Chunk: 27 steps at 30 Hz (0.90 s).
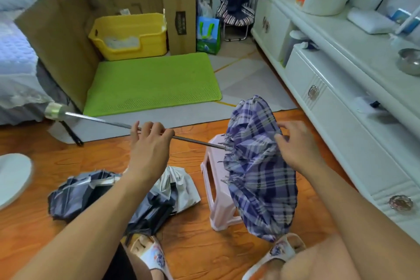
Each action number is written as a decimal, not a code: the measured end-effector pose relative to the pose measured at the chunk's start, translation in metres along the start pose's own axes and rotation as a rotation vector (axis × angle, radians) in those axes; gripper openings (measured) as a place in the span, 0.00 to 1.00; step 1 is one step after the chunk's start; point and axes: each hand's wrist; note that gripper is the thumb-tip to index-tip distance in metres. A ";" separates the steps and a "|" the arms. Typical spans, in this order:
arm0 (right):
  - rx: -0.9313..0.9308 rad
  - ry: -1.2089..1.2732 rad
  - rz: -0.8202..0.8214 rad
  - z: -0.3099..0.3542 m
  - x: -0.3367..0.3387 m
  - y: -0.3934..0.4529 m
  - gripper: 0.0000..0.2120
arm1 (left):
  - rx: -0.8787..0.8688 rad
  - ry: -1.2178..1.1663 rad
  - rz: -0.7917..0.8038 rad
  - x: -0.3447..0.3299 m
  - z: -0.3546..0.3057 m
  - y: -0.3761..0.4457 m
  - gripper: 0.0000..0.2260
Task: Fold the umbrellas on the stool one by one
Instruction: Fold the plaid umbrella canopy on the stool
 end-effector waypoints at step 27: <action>0.221 0.074 0.065 0.147 0.160 -0.016 0.12 | 0.044 -1.102 0.234 0.168 -0.160 0.046 0.19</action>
Point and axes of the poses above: each hand's wrist, its own y-axis towards the middle knuckle, its own x-axis out of the back of the hand, z = x × y, and after that the axes turned 4 degrees about -z, right-handed
